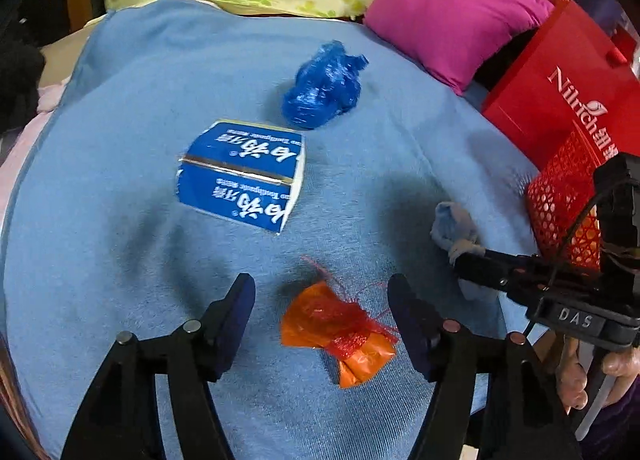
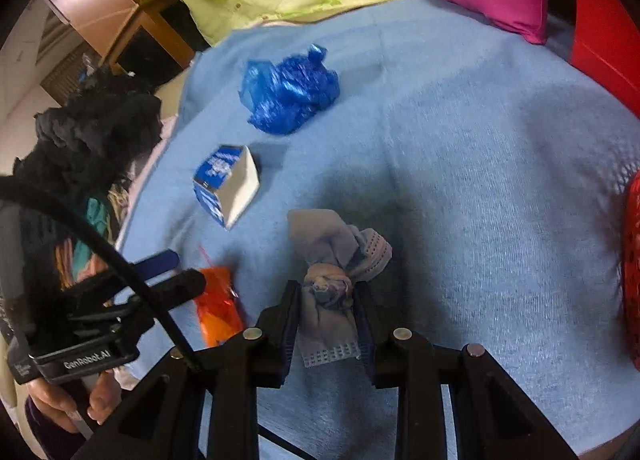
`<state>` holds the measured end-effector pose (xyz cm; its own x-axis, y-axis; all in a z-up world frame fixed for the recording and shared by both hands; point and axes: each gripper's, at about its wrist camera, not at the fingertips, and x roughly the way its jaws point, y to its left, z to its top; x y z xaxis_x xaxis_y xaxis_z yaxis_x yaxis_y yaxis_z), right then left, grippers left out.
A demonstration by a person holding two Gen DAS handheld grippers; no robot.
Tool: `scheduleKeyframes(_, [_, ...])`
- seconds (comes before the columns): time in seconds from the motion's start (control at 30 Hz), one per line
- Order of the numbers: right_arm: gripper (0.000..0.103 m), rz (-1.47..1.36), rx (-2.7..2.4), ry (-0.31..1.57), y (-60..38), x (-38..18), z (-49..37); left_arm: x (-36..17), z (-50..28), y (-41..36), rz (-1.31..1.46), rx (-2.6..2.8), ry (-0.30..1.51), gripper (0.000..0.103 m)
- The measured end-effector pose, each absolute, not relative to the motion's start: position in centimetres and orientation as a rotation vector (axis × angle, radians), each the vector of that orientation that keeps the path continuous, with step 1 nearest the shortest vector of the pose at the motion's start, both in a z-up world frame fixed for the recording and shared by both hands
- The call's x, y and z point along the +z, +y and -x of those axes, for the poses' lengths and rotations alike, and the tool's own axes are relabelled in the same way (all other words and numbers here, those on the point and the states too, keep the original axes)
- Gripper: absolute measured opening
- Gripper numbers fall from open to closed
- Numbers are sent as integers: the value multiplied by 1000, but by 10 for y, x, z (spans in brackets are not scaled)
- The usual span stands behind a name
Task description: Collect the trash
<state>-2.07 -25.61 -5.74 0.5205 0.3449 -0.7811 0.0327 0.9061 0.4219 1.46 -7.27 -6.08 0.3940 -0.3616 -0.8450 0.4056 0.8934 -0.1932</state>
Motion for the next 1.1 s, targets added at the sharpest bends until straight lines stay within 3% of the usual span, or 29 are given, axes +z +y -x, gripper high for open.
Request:
scheduleKeyframes(0.07, [43,-440,198,991,-260,-54,22,-58,-5,-65,-16,-476,1055,70])
scheduleKeyframes(0.13, [66,-464,195,975,-264,-51,24,-60,8,-59,14,-462,1056,72])
scheduleKeyframes(0.23, [66,-469,188,940,-270,-46,27,-65,18,-61,45,-446,1062,72])
scheduleKeyframes(0.33, [62,-472,165,932,-274,-45,28,-71,29,-64,63,-441,1054,72])
scheduleKeyframes(0.43, [47,-469,177,935,-271,-46,25,-75,30,-66,77,-444,1057,72])
scheduleKeyframes(0.7, [43,-418,206,989,-245,-57,13,-83,22,-65,83,-439,1082,71])
scheduleKeyframes(0.9, [39,-374,170,1046,-234,-70,5,-86,23,-62,72,-460,1082,54])
scheduleKeyframes(1.0, [31,-341,173,1041,-231,-71,5,-84,24,-65,67,-486,1076,40])
scheduleKeyframes(1.1, [28,-332,163,1015,-233,-66,8,-81,27,-69,26,-483,1050,39])
